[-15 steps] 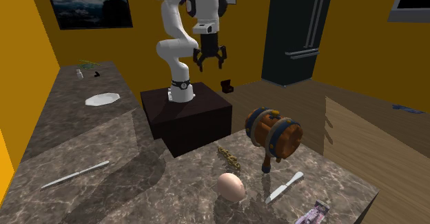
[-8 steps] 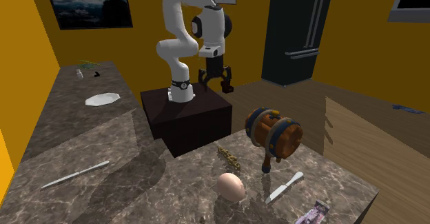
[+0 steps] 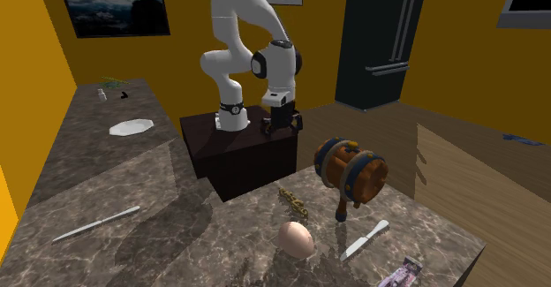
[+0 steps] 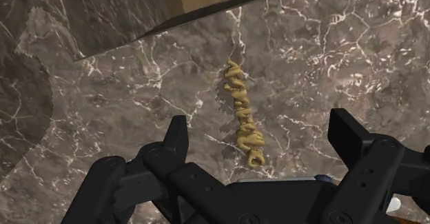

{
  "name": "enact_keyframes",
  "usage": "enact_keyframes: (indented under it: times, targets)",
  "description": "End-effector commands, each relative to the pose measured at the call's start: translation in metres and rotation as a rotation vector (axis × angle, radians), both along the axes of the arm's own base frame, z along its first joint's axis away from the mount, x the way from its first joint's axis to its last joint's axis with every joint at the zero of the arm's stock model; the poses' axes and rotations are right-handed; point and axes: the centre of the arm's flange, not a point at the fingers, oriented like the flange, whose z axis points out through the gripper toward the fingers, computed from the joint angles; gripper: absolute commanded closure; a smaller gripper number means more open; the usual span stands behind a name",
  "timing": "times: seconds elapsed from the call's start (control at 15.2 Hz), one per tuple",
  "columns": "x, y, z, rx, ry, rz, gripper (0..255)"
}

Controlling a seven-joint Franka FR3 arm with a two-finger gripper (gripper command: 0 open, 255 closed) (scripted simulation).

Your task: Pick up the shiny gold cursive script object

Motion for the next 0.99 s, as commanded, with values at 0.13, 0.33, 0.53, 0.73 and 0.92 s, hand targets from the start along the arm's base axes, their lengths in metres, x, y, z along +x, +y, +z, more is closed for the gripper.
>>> enact_keyframes:
  times: [0.13,0.33,0.53,0.73,0.92]
  targets:
    - [0.023,0.000,-0.049,-0.009,-0.003,-0.006,0]
    - [0.041,0.000,-0.084,-0.016,-0.005,-0.011,0]
    - [0.060,-0.001,-0.119,-0.023,-0.006,-0.015,0]
    - [0.076,-0.002,-0.151,-0.030,-0.008,-0.020,0]
    - [0.076,-0.002,-0.167,-0.030,-0.008,-0.020,0]
